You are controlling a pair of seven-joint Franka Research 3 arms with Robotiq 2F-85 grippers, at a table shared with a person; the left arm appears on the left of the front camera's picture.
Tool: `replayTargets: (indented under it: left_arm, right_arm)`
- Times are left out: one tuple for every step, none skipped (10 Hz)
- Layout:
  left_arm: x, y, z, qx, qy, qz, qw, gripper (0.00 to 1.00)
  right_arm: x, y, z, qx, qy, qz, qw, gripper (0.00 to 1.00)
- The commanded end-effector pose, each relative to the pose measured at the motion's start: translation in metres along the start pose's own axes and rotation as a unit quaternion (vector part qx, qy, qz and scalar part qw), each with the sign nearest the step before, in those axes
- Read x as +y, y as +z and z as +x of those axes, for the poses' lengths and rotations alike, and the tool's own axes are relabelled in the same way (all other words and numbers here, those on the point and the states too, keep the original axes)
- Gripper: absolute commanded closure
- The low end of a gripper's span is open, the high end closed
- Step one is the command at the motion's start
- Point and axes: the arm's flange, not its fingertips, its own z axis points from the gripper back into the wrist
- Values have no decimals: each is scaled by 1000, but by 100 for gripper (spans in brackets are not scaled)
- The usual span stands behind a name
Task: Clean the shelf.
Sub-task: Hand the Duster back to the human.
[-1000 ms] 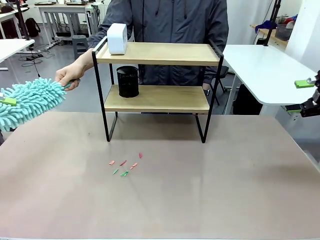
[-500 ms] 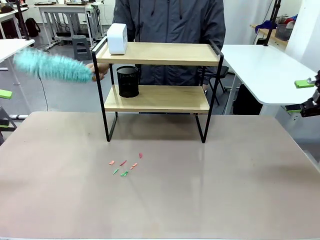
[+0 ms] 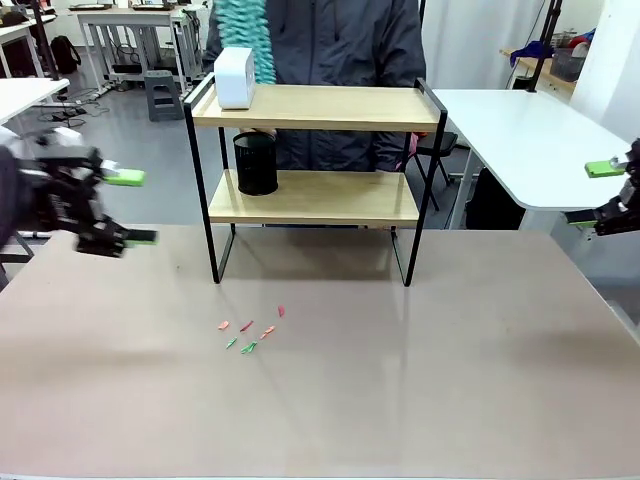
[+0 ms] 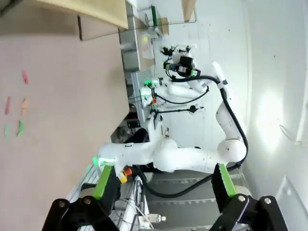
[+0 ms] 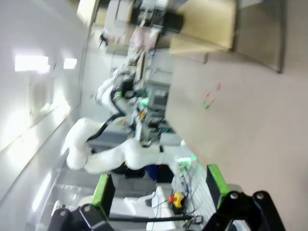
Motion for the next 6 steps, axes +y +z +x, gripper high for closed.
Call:
replayTargets:
  left_arm:
    - [-16, 31, -4, -16, -17, 12, 1000, 0]
    - [-16, 31, -4, -16, -17, 12, 1000, 0]
    - [-16, 31, -4, -16, -17, 12, 1000, 0]
    - [-16, 31, -4, -16, -17, 12, 1000, 0]
    - [-16, 31, -4, -16, -17, 12, 1000, 0]
    - [-16, 31, -4, -16, -17, 12, 1000, 0]
  right_arm:
    - [-26, -58, 25, 51, 11, 109, 993, 0]
    - [-39, -90, 36, 21, -32, 114, 993, 0]
    - [-7, -32, 7, 27, 5, 46, 999, 0]
    - [-7, -32, 7, 27, 5, 46, 999, 0]
    - [-7, -32, 7, 27, 5, 46, 999, 0]
    - [-7, -32, 7, 27, 5, 46, 999, 0]
